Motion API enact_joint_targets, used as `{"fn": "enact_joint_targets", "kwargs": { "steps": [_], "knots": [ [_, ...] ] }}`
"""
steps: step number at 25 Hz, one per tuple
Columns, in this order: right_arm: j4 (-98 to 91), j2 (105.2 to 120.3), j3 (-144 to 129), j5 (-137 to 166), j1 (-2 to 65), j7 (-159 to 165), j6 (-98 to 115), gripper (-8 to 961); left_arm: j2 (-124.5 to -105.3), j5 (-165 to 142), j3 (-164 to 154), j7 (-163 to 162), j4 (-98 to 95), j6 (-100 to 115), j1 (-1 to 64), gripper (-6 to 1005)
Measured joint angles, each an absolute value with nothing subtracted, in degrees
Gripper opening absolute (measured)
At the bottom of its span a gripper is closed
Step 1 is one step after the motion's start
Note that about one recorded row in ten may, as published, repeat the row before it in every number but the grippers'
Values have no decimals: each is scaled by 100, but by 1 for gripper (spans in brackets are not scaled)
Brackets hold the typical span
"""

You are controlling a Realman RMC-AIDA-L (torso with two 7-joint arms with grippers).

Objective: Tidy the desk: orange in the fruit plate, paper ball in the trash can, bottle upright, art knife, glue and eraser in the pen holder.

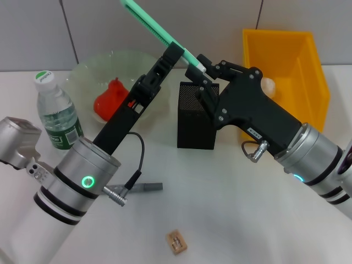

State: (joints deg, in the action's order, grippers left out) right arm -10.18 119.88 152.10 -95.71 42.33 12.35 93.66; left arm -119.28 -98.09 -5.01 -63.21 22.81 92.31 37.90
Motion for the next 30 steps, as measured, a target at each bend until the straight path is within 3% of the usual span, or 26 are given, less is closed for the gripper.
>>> {"fn": "enact_joint_targets", "kwargs": {
  "steps": [12,16,18,21,30],
  "knots": [
    [-1019,11988,15210,-9564,4197,1245,9445,138,-11926,-9828,-435,-6319,2286,9157,3727,235],
    [-1019,11988,15227,-9562,4178,1238,9445,142,-11926,-9827,-404,-6319,2277,9156,3683,472],
    [-1020,11988,15233,-9562,4168,1234,9447,145,-11926,-9827,-399,-6319,2267,9156,3679,677],
    [-1016,11988,15417,-9592,4038,1274,9603,148,-11916,-9826,-414,-6339,2029,9238,3638,805],
    [-582,11962,15871,-9613,3647,2381,9973,159,-11877,-10445,-504,-6626,764,9686,3463,802]
  ]
}}
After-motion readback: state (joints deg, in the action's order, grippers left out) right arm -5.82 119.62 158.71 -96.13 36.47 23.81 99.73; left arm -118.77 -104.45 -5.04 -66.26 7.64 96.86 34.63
